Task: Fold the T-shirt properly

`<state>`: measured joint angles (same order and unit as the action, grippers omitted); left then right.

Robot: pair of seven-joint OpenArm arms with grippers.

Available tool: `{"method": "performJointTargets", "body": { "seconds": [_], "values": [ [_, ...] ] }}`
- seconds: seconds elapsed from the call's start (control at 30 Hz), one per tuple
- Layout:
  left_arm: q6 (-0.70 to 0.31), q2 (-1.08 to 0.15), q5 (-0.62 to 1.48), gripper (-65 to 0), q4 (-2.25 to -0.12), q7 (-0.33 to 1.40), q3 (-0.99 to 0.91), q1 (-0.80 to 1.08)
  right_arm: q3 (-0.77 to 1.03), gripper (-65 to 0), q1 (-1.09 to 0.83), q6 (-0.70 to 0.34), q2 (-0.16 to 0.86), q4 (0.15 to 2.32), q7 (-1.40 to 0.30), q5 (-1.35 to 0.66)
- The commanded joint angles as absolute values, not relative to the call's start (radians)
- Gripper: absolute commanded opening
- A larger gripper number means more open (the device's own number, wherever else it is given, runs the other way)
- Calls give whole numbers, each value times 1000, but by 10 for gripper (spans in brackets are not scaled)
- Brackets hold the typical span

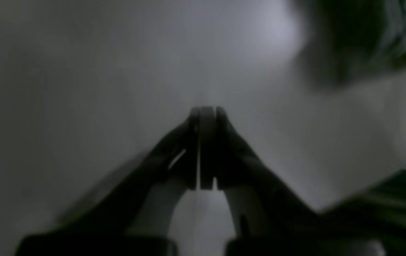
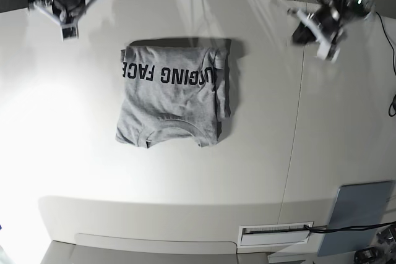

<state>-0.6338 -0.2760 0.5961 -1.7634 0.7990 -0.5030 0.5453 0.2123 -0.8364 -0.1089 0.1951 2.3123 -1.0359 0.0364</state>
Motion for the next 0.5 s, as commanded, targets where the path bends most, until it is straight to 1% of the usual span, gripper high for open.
{"method": "performJointTargets", "body": {
  "seconds": [0.0, 0.03, 0.13, 0.3, 0.4, 0.47],
  "values": [
    [-664, -288, 634, -650, -1778, 786, -536, 592, 217, -650, -879, -97, 199, 2331, -1024, 42],
    [-691, -288, 661, -650, -1778, 786, -563, 635, 217, -650, -912, -87, 199, 2331, -1020, 32],
    [-698, -288, 735, -650, -1778, 786, -616, 760, 217, -650, -1011, -81, 191, 2330, -1001, -9],
    [-698, -288, 739, -650, -1742, 785, -594, 904, 215, -650, -1137, -81, 191, 2286, -982, -47],
    [-698, -289, 675, -650, -1636, 768, -525, 923, 201, -650, -1141, -81, 191, 2144, -932, -49],
    [-698, -289, 601, -650, -1523, 674, -459, 914, 187, -650, -1115, -83, 191, 2000, -862, -48]
  ]
}}
